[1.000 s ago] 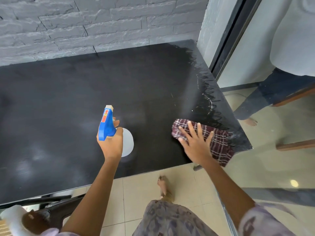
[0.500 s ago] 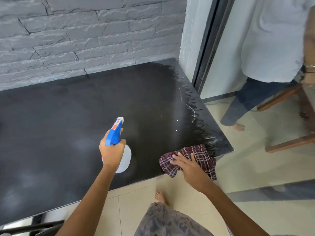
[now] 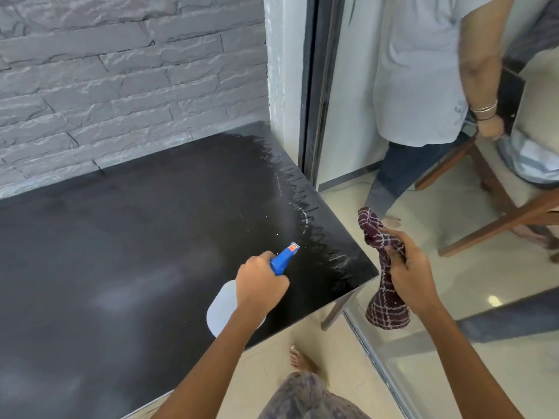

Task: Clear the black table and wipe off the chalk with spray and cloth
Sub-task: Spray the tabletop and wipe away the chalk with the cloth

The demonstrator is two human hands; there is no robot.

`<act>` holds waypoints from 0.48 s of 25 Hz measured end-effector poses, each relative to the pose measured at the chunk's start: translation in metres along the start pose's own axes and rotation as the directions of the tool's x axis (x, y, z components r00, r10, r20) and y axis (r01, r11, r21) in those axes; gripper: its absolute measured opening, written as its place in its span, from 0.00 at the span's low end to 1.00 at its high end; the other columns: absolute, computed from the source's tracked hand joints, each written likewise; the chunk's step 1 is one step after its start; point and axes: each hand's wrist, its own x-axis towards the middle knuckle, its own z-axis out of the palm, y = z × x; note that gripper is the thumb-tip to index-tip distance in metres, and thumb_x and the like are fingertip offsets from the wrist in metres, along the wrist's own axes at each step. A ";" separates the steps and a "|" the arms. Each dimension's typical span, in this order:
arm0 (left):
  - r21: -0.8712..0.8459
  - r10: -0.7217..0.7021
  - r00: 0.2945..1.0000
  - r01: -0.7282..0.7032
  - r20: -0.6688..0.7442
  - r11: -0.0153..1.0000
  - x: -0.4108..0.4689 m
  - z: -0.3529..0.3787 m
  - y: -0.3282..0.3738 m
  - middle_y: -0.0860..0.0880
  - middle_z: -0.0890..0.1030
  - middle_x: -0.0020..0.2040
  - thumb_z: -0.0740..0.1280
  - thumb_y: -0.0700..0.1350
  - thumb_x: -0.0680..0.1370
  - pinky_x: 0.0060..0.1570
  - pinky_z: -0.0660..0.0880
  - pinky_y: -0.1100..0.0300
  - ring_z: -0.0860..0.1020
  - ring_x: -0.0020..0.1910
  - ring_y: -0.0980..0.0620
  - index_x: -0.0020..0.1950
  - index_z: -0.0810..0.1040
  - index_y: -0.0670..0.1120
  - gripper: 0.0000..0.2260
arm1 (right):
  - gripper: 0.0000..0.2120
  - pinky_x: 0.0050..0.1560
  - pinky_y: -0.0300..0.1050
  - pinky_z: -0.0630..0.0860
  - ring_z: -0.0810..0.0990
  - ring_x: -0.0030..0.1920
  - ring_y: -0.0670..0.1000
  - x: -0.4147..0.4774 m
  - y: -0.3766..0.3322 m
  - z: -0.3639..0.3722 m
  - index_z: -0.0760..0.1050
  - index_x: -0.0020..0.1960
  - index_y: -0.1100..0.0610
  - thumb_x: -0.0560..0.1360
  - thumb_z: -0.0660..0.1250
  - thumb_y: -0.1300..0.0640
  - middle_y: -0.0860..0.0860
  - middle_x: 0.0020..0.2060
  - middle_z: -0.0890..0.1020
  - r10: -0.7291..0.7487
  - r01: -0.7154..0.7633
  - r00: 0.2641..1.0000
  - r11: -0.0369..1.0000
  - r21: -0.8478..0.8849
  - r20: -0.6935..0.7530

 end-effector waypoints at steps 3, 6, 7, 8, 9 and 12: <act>-0.028 -0.095 0.993 0.097 0.065 0.995 0.013 0.020 0.013 0.48 0.75 0.35 0.66 0.38 0.67 0.35 0.73 0.57 0.75 0.35 0.49 0.39 0.71 0.49 0.07 | 0.16 0.61 0.45 0.69 0.75 0.59 0.53 0.021 -0.002 -0.004 0.73 0.63 0.58 0.78 0.57 0.68 0.52 0.58 0.78 0.006 -0.005 1.000 1.000 -0.019 0.016; -0.025 -0.186 0.982 0.187 0.035 0.982 0.036 0.028 0.018 0.50 0.72 0.32 0.65 0.38 0.67 0.30 0.68 0.62 0.72 0.32 0.52 0.36 0.68 0.49 0.08 | 0.15 0.64 0.48 0.69 0.74 0.61 0.54 0.045 -0.005 0.001 0.72 0.64 0.58 0.79 0.57 0.66 0.52 0.61 0.77 0.032 -0.031 0.998 0.999 -0.031 0.050; -0.038 -0.203 0.979 0.203 0.006 0.978 0.046 0.027 0.020 0.51 0.71 0.31 0.65 0.37 0.67 0.29 0.65 0.63 0.71 0.30 0.53 0.36 0.67 0.49 0.08 | 0.15 0.64 0.48 0.69 0.74 0.61 0.54 0.055 -0.007 0.003 0.72 0.64 0.58 0.79 0.58 0.65 0.53 0.61 0.76 0.033 -0.030 0.997 0.999 -0.042 0.070; -0.053 -0.218 0.976 0.217 -0.026 0.975 0.058 0.026 0.022 0.51 0.71 0.31 0.65 0.37 0.67 0.28 0.64 0.62 0.70 0.30 0.53 0.37 0.68 0.48 0.08 | 0.15 0.63 0.44 0.69 0.74 0.60 0.52 0.066 -0.010 0.004 0.71 0.64 0.57 0.79 0.57 0.64 0.52 0.61 0.76 0.021 -0.016 0.996 0.999 -0.052 0.090; -0.072 -0.232 0.971 0.228 -0.064 0.971 0.070 0.024 0.024 0.51 0.71 0.31 0.65 0.37 0.67 0.28 0.64 0.62 0.70 0.29 0.53 0.38 0.69 0.47 0.07 | 0.15 0.61 0.39 0.67 0.74 0.59 0.49 0.079 -0.012 0.005 0.71 0.64 0.56 0.79 0.57 0.64 0.51 0.61 0.76 0.001 0.005 0.995 0.998 -0.060 0.104; -0.158 -0.283 0.943 0.257 -0.175 0.953 0.106 0.014 0.029 0.49 0.72 0.30 0.64 0.35 0.66 0.27 0.65 0.62 0.71 0.29 0.50 0.38 0.71 0.44 0.05 | 0.15 0.60 0.38 0.66 0.74 0.59 0.50 0.115 -0.021 0.008 0.71 0.65 0.56 0.79 0.58 0.64 0.51 0.61 0.77 -0.043 0.052 0.989 0.997 -0.061 0.140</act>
